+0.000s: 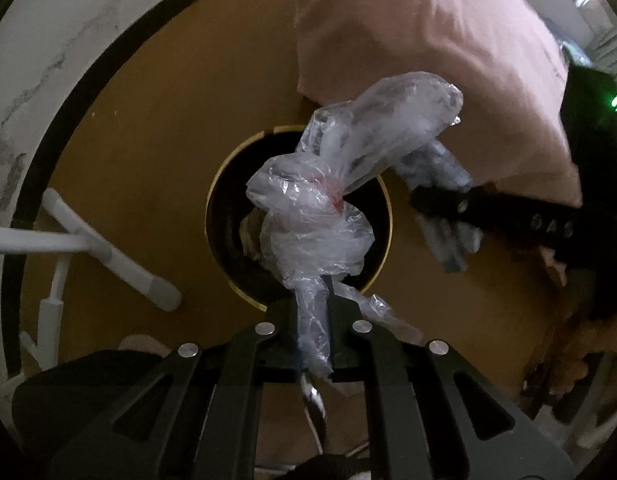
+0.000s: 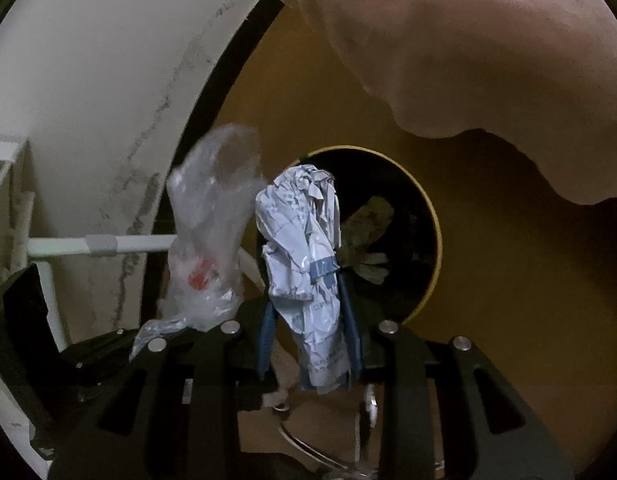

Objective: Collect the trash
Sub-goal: 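Carry both items over the black bin and open both grippers, then return both grippers toward the desk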

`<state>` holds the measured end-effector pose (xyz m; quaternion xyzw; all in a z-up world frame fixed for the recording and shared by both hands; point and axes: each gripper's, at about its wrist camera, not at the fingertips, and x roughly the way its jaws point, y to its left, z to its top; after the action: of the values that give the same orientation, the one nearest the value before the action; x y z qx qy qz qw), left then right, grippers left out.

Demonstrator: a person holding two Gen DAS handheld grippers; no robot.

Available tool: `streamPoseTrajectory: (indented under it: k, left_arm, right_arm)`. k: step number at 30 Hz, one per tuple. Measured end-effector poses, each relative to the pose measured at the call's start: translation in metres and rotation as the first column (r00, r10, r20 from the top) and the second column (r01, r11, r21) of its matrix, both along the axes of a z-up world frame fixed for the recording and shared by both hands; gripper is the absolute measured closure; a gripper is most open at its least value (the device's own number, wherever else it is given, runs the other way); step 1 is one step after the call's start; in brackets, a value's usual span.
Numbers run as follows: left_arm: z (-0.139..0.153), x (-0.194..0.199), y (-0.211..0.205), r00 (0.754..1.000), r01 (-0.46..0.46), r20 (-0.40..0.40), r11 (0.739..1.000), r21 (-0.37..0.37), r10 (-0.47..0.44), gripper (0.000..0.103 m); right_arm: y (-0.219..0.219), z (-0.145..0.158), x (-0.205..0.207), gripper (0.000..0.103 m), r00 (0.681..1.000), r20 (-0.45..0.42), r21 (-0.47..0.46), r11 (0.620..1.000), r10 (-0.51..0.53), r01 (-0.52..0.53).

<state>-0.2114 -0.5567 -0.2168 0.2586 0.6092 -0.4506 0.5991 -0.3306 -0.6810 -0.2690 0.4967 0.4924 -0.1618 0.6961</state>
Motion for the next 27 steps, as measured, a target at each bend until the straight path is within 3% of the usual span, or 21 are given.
streamPoseTrajectory:
  k: [1,3,4,5,8,11,13,14,15,17,19,21,25,27]
  left_arm:
    - [0.003,-0.001,-0.002,1.0,-0.001,0.018,1.0,-0.014,0.001,0.095]
    - [0.009,-0.007,-0.009,0.999,0.001,0.05,0.999,-0.037,0.001,0.08]
    - [0.011,-0.011,-0.01,0.998,0.005,0.057,0.999,-0.046,-0.003,0.047]
    - [0.017,-0.015,-0.012,0.997,0.012,0.077,0.998,-0.064,-0.007,0.013]
    - [0.034,-0.03,-0.014,0.99,0.032,0.14,0.993,-0.111,-0.016,0.009]
    - [0.07,-0.049,-0.011,0.99,0.056,0.135,0.977,-0.207,-0.028,0.009]
    - [0.112,-0.066,-0.001,0.983,0.104,0.178,0.946,-0.308,-0.049,0.009]
    - [0.138,-0.075,0.008,0.972,0.138,0.227,0.92,-0.367,-0.055,0.009]
    - [0.166,-0.08,0.02,0.958,0.169,0.284,0.891,-0.421,-0.048,0.009]
    - [0.205,-0.078,0.044,0.93,0.2,0.367,0.849,-0.488,-0.009,0.007]
    - [0.243,-0.062,0.079,0.889,0.185,0.45,0.834,-0.52,0.084,0.007]
    - [0.264,-0.043,0.113,0.858,0.137,0.484,0.832,-0.537,0.171,0.007]
    - [0.291,0.01,0.201,0.785,-0.049,0.489,0.824,-0.564,0.381,0.007]
    - [0.299,0.036,0.252,0.721,-0.163,0.493,0.811,-0.561,0.486,0.007]
  right_arm:
    - [-0.005,0.0,-0.001,0.069,1.0,0.007,0.001,1.0,-0.011,0.011]
    - [-0.009,0.004,-0.004,0.037,0.999,0.026,-0.017,0.999,-0.028,0.028]
    - [-0.013,0.005,-0.007,0.013,0.999,0.029,-0.035,0.999,-0.035,0.036]
    - [-0.013,0.01,-0.009,0.011,0.998,0.036,-0.058,0.997,-0.044,0.046]
    - [-0.025,0.026,-0.026,0.011,0.992,0.06,-0.082,0.99,-0.111,0.116]
    - [-0.041,0.062,-0.062,0.011,0.967,0.051,-0.208,0.944,-0.249,0.255]
    - [-0.047,0.106,-0.093,0.011,0.93,0.039,-0.385,0.853,-0.367,0.353]
    - [-0.048,0.121,-0.103,0.008,0.915,0.053,-0.436,0.815,-0.401,0.383]
    - [-0.043,0.145,-0.114,0.007,0.892,0.083,-0.505,0.753,-0.444,0.422]
    - [-0.031,0.181,-0.122,0.007,0.873,0.142,-0.588,0.669,-0.466,0.454]
    - [-0.009,0.217,-0.117,0.007,0.878,0.213,-0.645,0.613,-0.429,0.456]
    - [0.011,0.239,-0.095,0.007,0.894,0.268,-0.654,0.614,-0.359,0.442]
    - [0.067,0.27,-0.013,0.007,0.942,0.31,-0.664,0.68,-0.13,0.312]
    - [0.094,0.284,0.034,0.007,0.946,0.324,-0.67,0.705,-0.006,0.234]
